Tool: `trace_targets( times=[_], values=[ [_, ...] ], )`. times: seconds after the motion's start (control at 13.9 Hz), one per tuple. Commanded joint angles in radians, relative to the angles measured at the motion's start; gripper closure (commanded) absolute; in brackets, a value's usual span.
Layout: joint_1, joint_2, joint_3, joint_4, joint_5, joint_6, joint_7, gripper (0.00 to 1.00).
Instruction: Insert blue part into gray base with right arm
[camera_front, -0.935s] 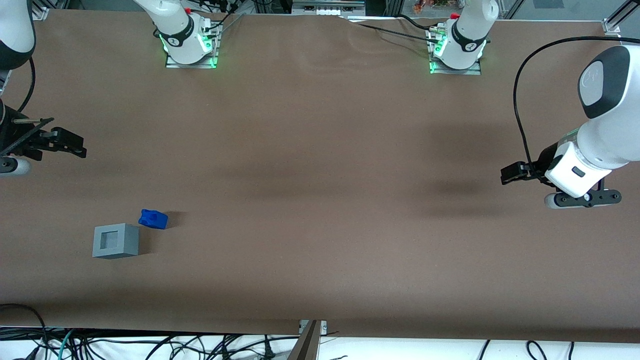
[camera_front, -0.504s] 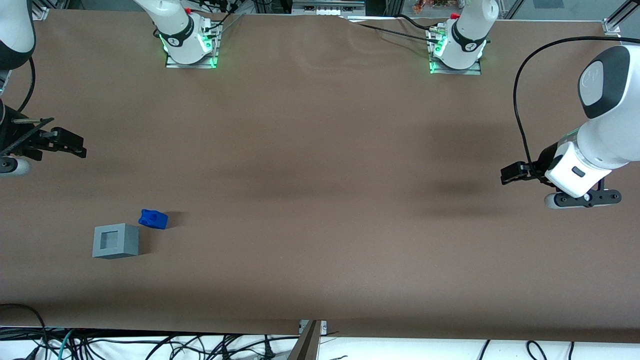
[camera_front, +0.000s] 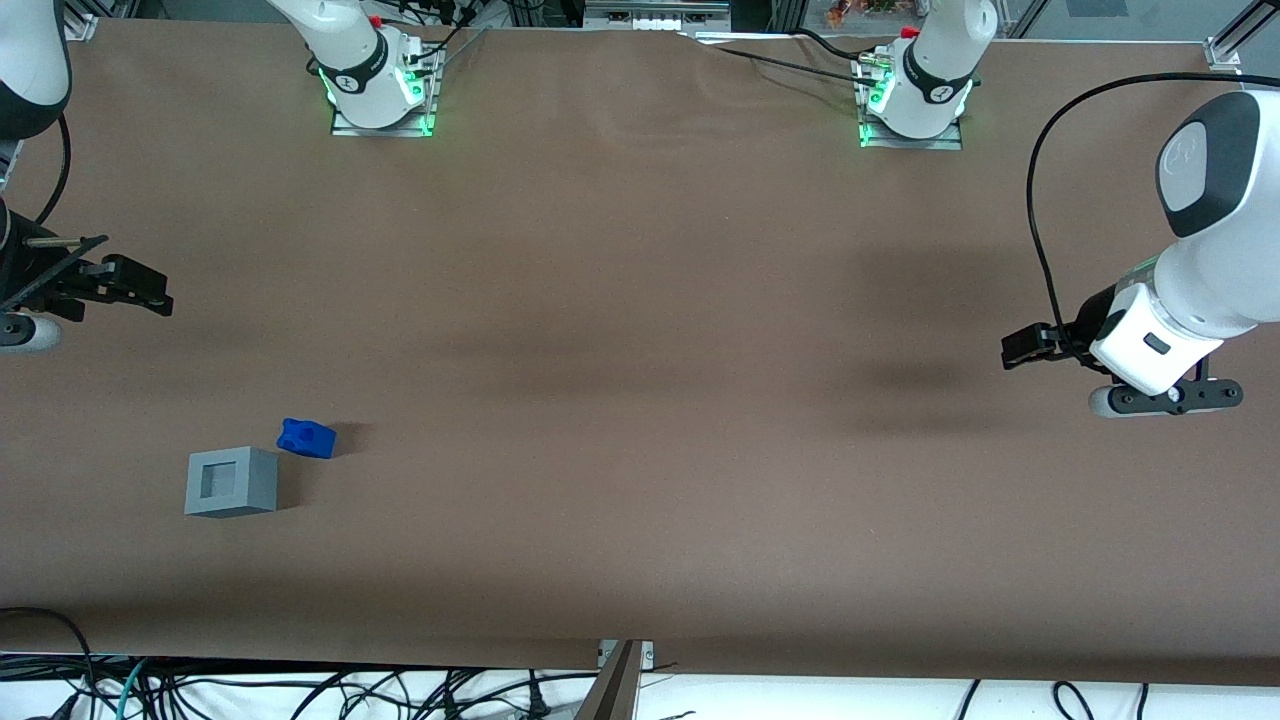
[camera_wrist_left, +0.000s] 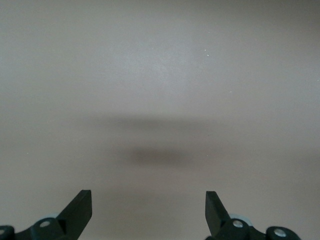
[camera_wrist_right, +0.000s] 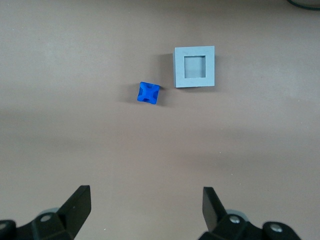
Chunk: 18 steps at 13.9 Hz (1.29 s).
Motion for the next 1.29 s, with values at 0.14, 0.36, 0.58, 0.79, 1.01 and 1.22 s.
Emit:
trace_targets(
  times=[0.14,0.36,0.58,0.79,1.01,1.22],
  values=[
    [-0.005,-0.006,0.001,0.001,0.008,-0.001,-0.016,0.01],
    [-0.005,-0.006,0.001,0.001,0.008,-0.001,-0.015,0.01],
    [-0.005,-0.006,0.001,0.001,0.008,-0.001,-0.015,0.01],
    [-0.005,-0.006,0.001,0.001,0.008,-0.001,-0.016,0.01],
    [-0.007,-0.006,0.001,0.002,0.008,0.001,-0.016,0.01],
    [-0.004,0.024,0.003,0.001,0.008,0.036,-0.015,0.01]
  ],
)
